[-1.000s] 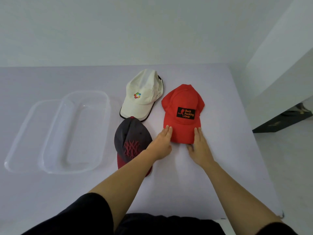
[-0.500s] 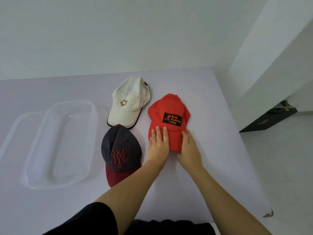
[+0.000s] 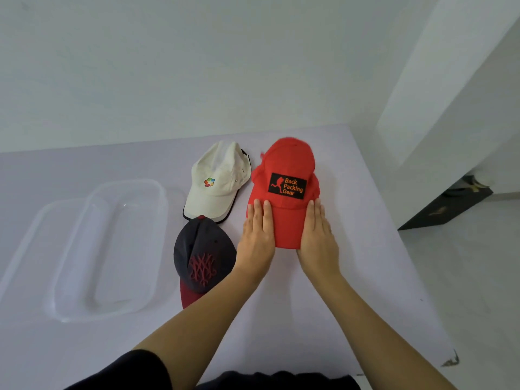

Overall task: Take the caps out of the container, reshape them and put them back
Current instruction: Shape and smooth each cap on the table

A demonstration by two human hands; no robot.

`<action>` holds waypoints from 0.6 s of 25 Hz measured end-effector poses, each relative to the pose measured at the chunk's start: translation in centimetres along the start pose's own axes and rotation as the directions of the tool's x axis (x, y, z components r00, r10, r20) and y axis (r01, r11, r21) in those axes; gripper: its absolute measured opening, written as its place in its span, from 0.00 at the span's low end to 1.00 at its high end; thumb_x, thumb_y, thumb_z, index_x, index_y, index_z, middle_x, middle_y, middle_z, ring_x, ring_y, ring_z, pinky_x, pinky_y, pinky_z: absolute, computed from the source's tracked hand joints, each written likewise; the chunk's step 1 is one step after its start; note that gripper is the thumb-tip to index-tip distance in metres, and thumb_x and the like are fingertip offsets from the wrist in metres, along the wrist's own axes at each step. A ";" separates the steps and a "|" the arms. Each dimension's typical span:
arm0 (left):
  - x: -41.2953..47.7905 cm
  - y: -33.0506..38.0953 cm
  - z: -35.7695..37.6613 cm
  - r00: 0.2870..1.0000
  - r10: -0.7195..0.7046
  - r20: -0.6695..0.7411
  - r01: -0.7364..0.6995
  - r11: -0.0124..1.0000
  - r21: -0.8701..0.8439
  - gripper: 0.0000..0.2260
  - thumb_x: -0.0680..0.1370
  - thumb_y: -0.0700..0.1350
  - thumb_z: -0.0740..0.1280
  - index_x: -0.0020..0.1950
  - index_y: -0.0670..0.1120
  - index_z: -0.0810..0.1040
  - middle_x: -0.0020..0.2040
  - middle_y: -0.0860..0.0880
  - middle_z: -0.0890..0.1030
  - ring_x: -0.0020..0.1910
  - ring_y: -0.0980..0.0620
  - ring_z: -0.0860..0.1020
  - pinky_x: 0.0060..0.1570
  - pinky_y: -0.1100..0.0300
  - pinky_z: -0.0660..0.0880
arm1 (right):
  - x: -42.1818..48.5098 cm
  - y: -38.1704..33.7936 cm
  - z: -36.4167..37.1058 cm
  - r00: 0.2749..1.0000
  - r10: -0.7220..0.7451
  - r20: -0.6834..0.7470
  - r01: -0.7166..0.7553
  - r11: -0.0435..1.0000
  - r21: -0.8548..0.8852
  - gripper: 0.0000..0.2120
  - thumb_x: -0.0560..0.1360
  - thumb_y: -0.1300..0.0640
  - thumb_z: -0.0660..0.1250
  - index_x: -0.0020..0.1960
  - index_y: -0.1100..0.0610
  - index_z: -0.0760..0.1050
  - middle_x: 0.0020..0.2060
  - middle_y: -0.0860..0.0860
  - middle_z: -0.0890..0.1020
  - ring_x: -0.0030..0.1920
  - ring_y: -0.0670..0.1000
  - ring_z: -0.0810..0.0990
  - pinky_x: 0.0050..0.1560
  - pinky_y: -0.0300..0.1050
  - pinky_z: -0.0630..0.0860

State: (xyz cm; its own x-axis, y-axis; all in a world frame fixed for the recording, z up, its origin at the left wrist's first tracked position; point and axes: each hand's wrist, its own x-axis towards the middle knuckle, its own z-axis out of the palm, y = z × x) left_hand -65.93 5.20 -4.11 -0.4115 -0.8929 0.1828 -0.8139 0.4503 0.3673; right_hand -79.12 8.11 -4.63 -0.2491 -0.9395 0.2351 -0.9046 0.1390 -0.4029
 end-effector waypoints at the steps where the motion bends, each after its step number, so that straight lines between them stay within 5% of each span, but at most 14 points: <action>1: 0.1 0.3 -0.4 1.000 0.005 -0.008 -0.005 1.000 -0.007 0.34 0.71 0.32 0.69 0.72 0.35 0.55 0.69 0.29 0.67 0.68 0.32 0.68 0.58 0.41 0.75 | 0.1 -0.2 -0.3 1.000 -0.002 -0.006 0.002 1.000 0.023 0.32 0.73 0.69 0.66 0.72 0.69 0.56 0.71 0.66 0.63 0.71 0.64 0.65 0.64 0.60 0.72; 5: 0.9 0.2 -1.5 0.994 -0.017 -0.108 0.007 0.996 -0.092 0.31 0.77 0.35 0.65 0.74 0.38 0.51 0.73 0.32 0.62 0.72 0.35 0.62 0.67 0.43 0.66 | 0.6 -1.1 -1.9 0.995 -0.037 -0.088 0.042 0.997 0.058 0.34 0.72 0.69 0.67 0.73 0.68 0.53 0.71 0.67 0.63 0.72 0.64 0.62 0.65 0.55 0.66; 10: 0.8 -0.3 -1.7 0.998 -0.066 0.007 0.066 0.993 -0.096 0.29 0.79 0.34 0.58 0.76 0.36 0.48 0.76 0.36 0.54 0.76 0.38 0.55 0.70 0.43 0.63 | -0.3 -1.5 -1.8 1.000 0.017 0.024 -0.018 0.997 0.072 0.33 0.74 0.70 0.62 0.74 0.67 0.51 0.73 0.65 0.59 0.73 0.63 0.61 0.63 0.59 0.73; 12: 0.6 0.3 -1.9 0.988 -0.152 0.026 0.154 0.969 -0.194 0.30 0.78 0.35 0.57 0.77 0.40 0.47 0.77 0.39 0.56 0.74 0.39 0.61 0.66 0.44 0.67 | -0.2 -2.1 -1.9 0.990 0.087 0.112 -0.102 0.985 0.137 0.31 0.77 0.66 0.58 0.76 0.64 0.47 0.75 0.62 0.57 0.74 0.60 0.60 0.66 0.57 0.69; 15: 0.4 1.6 -2.9 0.952 -0.302 0.044 0.297 0.884 -0.360 0.28 0.78 0.36 0.56 0.77 0.47 0.53 0.67 0.43 0.73 0.57 0.41 0.76 0.53 0.52 0.72 | 0.3 -3.6 -2.8 0.991 0.107 0.085 -0.122 0.972 0.202 0.29 0.77 0.65 0.58 0.76 0.61 0.52 0.72 0.60 0.66 0.66 0.61 0.71 0.60 0.55 0.71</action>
State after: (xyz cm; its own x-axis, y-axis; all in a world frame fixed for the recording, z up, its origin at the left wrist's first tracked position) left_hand -66.15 5.53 -0.77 -0.1642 -0.9862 0.0226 -0.6944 0.1319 0.7074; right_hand -76.95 8.17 -0.61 -0.3140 -0.9425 0.1148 -0.7789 0.1865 -0.5988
